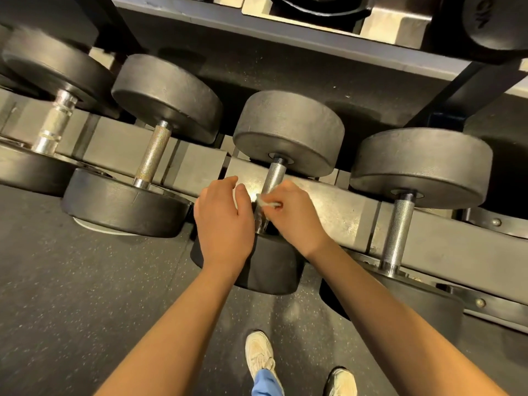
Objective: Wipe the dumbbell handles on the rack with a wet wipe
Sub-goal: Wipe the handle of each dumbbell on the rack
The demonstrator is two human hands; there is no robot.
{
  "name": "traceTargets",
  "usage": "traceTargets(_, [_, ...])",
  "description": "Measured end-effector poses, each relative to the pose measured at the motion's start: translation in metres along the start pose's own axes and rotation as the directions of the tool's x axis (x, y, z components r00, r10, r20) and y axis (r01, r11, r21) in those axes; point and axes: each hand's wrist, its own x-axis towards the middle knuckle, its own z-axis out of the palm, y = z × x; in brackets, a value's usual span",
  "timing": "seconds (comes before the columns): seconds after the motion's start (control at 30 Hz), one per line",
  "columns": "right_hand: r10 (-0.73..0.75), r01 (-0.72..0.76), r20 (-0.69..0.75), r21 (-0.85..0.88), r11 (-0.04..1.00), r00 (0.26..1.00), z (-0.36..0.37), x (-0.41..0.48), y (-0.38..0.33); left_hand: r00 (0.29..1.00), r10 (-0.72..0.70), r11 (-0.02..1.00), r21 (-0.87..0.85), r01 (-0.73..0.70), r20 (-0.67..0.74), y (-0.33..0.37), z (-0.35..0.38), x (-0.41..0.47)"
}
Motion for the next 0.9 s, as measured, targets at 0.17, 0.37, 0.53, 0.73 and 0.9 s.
traceTargets(0.17, [-0.035, 0.029, -0.036, -0.141, 0.990, 0.999, -0.011, 0.016, -0.003, 0.990, -0.105, 0.987, -0.113, 0.116, 0.093, -0.003, -0.004, 0.006])
traceTargets(0.37, [-0.153, 0.093, -0.099, -0.447, 0.890, 0.983, -0.007, 0.022, -0.009, 0.963, 0.009, 0.998, -0.059, 0.008, 0.268, -0.028, -0.013, 0.013])
traceTargets(0.53, [-0.232, 0.256, 0.117, -0.582, 0.772, 0.966, -0.020, 0.019, -0.011, 0.965, -0.012, 0.997, -0.073, 0.032, 0.263, -0.026, -0.011, 0.012])
traceTargets(0.73, [-0.163, 0.144, 0.031, -0.645, 0.751, 0.986, -0.014, 0.033, -0.014, 0.959, -0.038, 0.994, -0.085, 0.064, 0.282, -0.026, -0.012, 0.011])
traceTargets(0.9, [-0.268, 0.424, 0.337, -0.585, 0.692, 0.903, -0.009, 0.016, -0.014, 0.963, -0.039, 0.992, -0.102, 0.068, 0.268, -0.027, -0.012, 0.012])
